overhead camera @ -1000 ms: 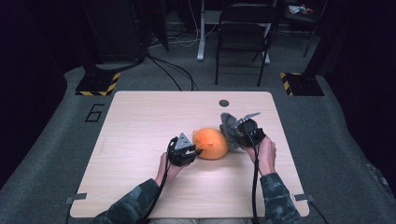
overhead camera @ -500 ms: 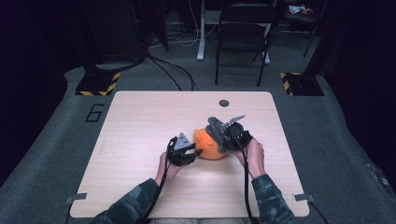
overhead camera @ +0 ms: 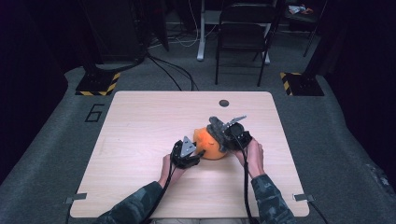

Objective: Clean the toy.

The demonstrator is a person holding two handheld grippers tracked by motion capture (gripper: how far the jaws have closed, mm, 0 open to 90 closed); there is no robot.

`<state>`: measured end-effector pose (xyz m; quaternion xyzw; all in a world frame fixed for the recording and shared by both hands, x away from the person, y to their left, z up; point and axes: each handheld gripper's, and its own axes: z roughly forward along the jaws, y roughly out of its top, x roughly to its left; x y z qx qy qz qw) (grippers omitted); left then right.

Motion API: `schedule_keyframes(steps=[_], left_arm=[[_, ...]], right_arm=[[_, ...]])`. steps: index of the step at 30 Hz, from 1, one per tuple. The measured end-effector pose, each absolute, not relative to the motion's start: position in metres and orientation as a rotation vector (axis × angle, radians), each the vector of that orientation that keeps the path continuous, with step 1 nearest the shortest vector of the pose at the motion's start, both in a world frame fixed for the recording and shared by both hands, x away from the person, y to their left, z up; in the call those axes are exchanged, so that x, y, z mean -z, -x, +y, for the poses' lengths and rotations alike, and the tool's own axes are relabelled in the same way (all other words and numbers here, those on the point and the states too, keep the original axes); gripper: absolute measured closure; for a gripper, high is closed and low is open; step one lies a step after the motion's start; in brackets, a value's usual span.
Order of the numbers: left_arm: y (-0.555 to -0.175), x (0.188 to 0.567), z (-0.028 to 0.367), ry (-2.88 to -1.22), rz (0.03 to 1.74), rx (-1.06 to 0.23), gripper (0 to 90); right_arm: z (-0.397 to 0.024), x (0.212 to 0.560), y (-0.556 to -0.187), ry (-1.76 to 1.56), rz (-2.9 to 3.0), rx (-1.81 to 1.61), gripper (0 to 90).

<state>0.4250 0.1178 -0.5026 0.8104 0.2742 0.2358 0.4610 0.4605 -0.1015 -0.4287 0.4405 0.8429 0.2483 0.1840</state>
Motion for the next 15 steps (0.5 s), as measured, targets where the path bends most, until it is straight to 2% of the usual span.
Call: schedule_keyframes(steps=[2,5,10,15], left_arm=[[-0.424,0.501,0.119,-1.993,0.673,-0.577,66.2],[-0.423,0.499,0.119,-1.975,0.668,-0.574,72.3],[-0.422,0.489,0.122,-1.943,0.699,-0.514,75.9],[-0.423,0.479,0.130,-1.874,0.786,-0.398,76.0]], right_arm=[[-0.101,0.428,-0.460,-1.243,2.380,-0.694,71.0],[-0.101,0.424,-0.458,-1.236,2.375,-0.683,71.1],[-0.105,0.409,-0.454,-1.234,2.363,-0.694,71.4],[-0.102,0.385,-0.442,-1.187,2.328,-0.777,71.3]])
